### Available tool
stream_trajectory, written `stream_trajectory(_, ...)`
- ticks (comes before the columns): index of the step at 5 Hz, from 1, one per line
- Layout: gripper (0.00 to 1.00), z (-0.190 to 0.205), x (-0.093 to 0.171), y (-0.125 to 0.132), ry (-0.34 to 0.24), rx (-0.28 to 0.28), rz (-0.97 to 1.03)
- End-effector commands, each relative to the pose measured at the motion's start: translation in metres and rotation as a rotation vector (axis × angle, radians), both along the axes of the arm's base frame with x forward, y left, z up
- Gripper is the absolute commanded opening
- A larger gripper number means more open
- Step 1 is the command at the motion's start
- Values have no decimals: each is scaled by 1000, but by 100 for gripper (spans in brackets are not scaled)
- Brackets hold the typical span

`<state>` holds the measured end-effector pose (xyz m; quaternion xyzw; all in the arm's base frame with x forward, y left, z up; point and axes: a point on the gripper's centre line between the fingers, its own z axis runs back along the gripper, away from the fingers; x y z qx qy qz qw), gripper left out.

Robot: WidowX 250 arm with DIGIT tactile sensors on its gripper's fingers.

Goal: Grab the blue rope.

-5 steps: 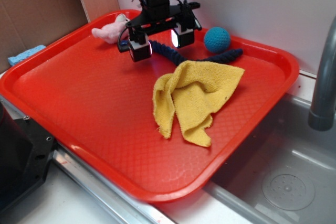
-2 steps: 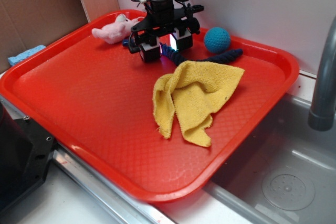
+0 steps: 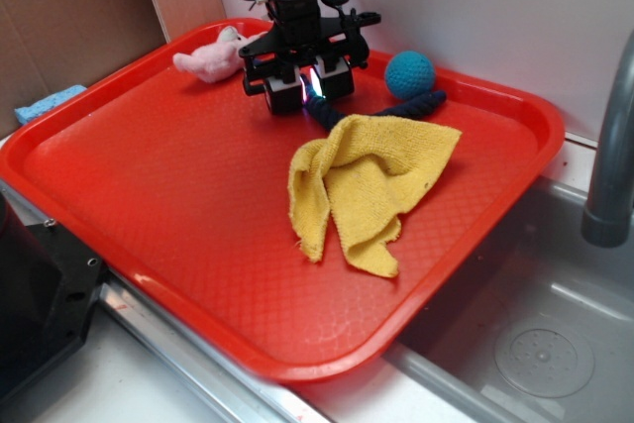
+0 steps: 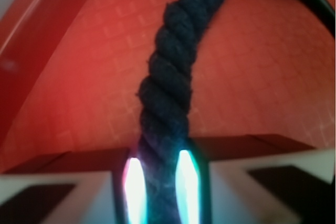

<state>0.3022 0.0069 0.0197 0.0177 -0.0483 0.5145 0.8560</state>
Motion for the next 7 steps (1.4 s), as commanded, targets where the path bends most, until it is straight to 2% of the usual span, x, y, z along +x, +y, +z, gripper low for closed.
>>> stream_trajectory(1,0,86,-11,19,-53,-47,-348)
stream_trajectory(2,0,121,-24,20,-17,-83,-562)
stream_trajectory(3,0,151,-42,16,-29,-61,-691)
stream_trajectory(4,0,172,-63,14,-24,-86,-749)
stream_trajectory(5,0,182,-76,15,-21,-104,-779)
stream_trajectory(6,0,183,-85,15,-47,-112,-788)
stream_trajectory(7,0,178,-77,24,35,-116,-677)
